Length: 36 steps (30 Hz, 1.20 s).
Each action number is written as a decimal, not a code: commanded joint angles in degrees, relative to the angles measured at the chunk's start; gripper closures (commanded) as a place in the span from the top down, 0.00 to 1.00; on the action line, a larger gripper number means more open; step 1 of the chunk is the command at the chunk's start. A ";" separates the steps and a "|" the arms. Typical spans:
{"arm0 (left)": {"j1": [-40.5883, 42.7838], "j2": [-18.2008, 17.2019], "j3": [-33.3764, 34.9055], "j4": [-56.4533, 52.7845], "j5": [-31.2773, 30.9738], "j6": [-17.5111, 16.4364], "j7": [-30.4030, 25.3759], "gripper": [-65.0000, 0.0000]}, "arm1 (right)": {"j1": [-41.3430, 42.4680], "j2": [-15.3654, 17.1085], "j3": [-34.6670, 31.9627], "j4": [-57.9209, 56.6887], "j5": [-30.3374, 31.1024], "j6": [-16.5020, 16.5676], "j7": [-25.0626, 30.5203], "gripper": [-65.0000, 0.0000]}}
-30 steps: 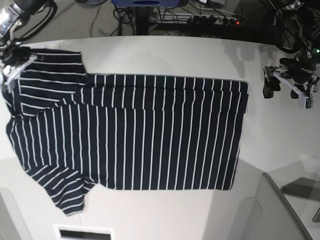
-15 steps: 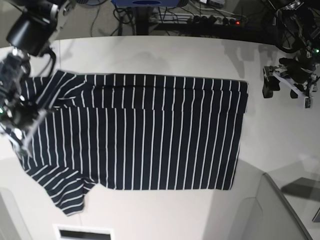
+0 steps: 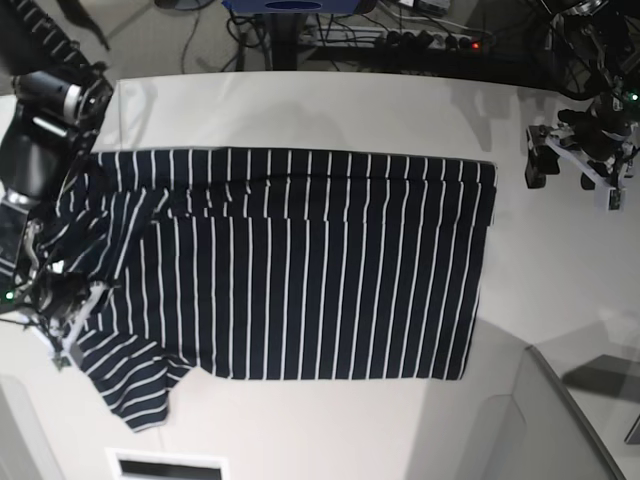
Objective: Layout the t-shirt on the table in an organized manner, then fold the t-shirt properly
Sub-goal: 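Release the shirt and reposition both grippers at the folded edge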
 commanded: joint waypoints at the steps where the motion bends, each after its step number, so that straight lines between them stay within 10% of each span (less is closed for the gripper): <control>1: -0.26 -0.90 -0.24 0.98 -0.82 -0.32 -1.30 0.90 | 2.01 0.80 0.02 -0.53 0.66 0.10 2.23 0.01; 15: -0.18 -0.90 -0.24 0.98 -0.73 -0.32 -1.22 0.90 | 2.62 0.71 0.20 -3.25 0.74 -5.75 17.88 0.04; 25: 0.88 -0.90 -0.15 0.98 -0.73 -0.32 -1.30 0.90 | -0.37 0.80 3.10 -0.44 0.83 -10.14 18.49 0.82; 31: 4.83 -3.63 4.69 0.98 -1.35 -0.32 -1.66 0.90 | -12.32 -6.32 15.93 19.07 1.53 -9.88 12.16 0.84; 36: 6.50 -0.99 4.86 -0.25 -1.44 -0.32 -7.72 0.90 | -24.45 -13.27 28.77 29.89 20.26 -9.88 6.27 0.85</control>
